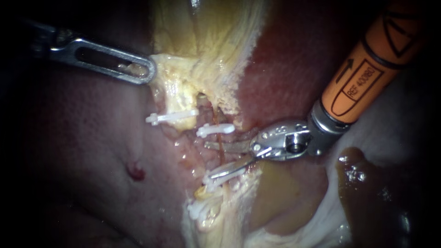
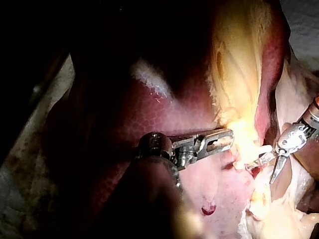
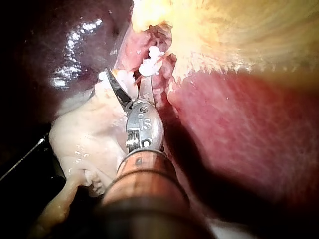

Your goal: Go to the cutting position right tube

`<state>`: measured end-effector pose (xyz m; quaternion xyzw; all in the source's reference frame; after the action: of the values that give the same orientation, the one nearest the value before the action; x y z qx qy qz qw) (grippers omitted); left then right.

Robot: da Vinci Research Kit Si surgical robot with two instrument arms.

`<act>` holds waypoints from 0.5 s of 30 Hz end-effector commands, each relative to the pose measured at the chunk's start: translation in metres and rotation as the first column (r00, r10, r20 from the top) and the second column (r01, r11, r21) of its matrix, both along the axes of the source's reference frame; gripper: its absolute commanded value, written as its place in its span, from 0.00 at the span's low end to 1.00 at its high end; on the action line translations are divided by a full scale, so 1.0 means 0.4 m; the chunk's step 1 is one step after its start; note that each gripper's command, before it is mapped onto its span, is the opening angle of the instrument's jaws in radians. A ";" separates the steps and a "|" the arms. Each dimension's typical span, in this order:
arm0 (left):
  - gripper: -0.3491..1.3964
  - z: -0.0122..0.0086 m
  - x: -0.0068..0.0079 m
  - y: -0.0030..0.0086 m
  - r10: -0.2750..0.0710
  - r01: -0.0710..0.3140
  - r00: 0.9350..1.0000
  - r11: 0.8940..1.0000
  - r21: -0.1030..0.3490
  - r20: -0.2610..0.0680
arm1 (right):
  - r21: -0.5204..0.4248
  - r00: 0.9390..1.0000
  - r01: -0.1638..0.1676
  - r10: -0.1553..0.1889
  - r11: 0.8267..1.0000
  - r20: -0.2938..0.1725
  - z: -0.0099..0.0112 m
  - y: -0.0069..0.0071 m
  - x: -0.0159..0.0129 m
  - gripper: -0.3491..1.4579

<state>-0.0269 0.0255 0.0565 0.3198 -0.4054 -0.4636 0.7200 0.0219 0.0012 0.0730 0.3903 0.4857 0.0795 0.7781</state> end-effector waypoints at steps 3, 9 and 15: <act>0.00 0.0003 0.0000 0.0001 0.000 0.000 1.000 1.000 0.000 0.000 | 0.028 1.000 -0.007 0.008 1.000 -0.029 0.0001 0.0002 0.0013 0.92; 0.00 0.0007 0.0001 0.0003 0.000 0.000 1.000 1.000 0.000 0.000 | 0.057 0.997 -0.014 0.018 0.998 -0.076 0.0001 0.0005 0.0036 0.92; 0.00 0.0015 0.0004 0.0008 0.000 0.000 1.000 1.000 0.000 0.000 | 0.079 0.993 -0.016 0.025 0.997 -0.118 -0.0010 0.0001 0.0047 0.92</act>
<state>-0.0267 0.0259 0.0572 0.3195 -0.4053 -0.4637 0.7202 0.0238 0.0011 0.0726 0.4199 0.5332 0.0827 0.7298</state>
